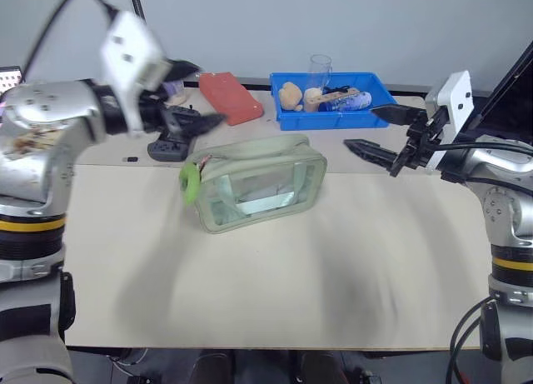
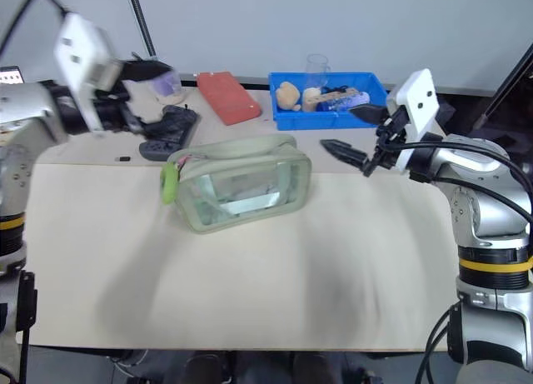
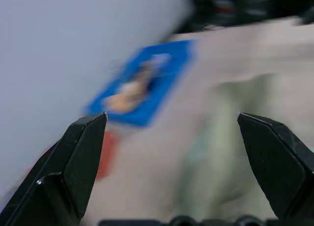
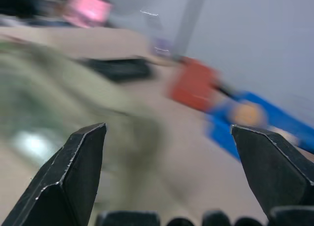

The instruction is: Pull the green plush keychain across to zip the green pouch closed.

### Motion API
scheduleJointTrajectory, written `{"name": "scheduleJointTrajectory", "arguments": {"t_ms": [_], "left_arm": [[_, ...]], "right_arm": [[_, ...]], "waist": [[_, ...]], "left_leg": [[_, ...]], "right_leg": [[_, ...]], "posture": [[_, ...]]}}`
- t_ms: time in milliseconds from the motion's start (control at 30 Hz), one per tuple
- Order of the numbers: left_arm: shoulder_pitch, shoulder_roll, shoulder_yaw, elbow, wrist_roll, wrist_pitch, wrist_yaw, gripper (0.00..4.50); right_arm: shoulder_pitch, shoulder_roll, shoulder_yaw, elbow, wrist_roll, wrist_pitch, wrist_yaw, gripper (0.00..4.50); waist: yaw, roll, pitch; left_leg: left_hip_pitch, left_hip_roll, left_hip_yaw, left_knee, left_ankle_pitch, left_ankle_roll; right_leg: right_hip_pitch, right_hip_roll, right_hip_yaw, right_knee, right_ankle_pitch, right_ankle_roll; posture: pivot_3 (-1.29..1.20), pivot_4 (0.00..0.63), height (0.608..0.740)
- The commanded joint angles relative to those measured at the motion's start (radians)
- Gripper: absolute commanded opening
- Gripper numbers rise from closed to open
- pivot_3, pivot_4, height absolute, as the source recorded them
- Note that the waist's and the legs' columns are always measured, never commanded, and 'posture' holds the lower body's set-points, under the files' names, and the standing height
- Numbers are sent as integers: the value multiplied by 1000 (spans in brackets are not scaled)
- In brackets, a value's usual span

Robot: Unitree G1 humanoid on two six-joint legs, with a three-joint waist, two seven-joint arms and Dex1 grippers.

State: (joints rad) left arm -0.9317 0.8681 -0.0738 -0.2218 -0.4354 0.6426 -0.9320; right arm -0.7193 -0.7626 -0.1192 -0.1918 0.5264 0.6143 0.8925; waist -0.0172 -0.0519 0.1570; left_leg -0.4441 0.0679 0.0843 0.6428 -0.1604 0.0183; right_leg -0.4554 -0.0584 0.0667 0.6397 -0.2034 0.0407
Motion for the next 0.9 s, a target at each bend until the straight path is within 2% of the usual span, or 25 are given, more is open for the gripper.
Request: {"name": "scheduleJointTrajectory", "arguments": {"t_ms": [33, 100, 267, 300, 367, 567, 700, 900], "left_arm": [[12, -5, -122, -88, 111, -42, -12, 4500], [21, -24, -196, -90, 190, -74, 4, 4500], [30, -60, -282, -20, 343, -185, 14, 4500], [28, -67, -288, -8, 362, -201, 12, 3959], [29, -71, -296, 8, 393, -233, -4, 3216], [46, -73, -306, 57, 476, -339, -47, 150], [18, -92, -288, 162, 518, -486, -44, 57], [-44, -130, -220, 396, 444, -792, -133, 57]], "right_arm": [[-15, -26, -9, -160, 94, 103, -5, 4458], [-33, -18, -5, -237, 139, 163, -38, 4458], [-58, 6, 5, -312, 169, 217, -120, 4458], [-59, 8, 5, -317, 167, 218, -133, 4500], [-58, 8, 3, -321, 169, 221, -147, 4500], [-16, -21, -6, -338, 160, 212, -154, 4500], [-2, -29, -8, -337, 155, 204, -160, 4500], [15, -48, 2, -317, 130, 178, -140, 4500]], "waist": [[-1, 0, 0], [0, 0, 0], [3, 0, 0], [4, 0, 0], [5, 0, 0], [5, 0, 0], [5, 0, 0], [5, 0, 0]], "left_leg": [[0, 0, 0, 0, 0, 0], [1, 0, 0, 0, 0, 0], [0, 0, 0, 1, 0, 0], [0, 0, 0, 1, 0, 0], [0, 0, 0, 1, 0, 0], [-1, 0, 0, 1, 0, 0], [-1, 0, 0, 1, 0, 0], [-1, 0, 0, 2, 0, 0]], "right_leg": [[0, 0, 0, 1, -1, -1], [0, 1, 0, 1, -1, -3], [-1, 0, 0, 2, -3, -6], [-1, 0, 1, 2, -3, -6], [-1, 0, 1, 2, -3, -6], [-1, 0, 1, 1, -3, -5], [-1, 0, 1, 1, -3, -6], [-1, 0, 1, 1, -3, -6]], "posture": [[0, 150, 740], [0, 150, 740], [0, 150, 740], [0, 150, 740], [0, 150, 740], [0, 150, 740], [0, 150, 740], [0, 150, 740]]}}
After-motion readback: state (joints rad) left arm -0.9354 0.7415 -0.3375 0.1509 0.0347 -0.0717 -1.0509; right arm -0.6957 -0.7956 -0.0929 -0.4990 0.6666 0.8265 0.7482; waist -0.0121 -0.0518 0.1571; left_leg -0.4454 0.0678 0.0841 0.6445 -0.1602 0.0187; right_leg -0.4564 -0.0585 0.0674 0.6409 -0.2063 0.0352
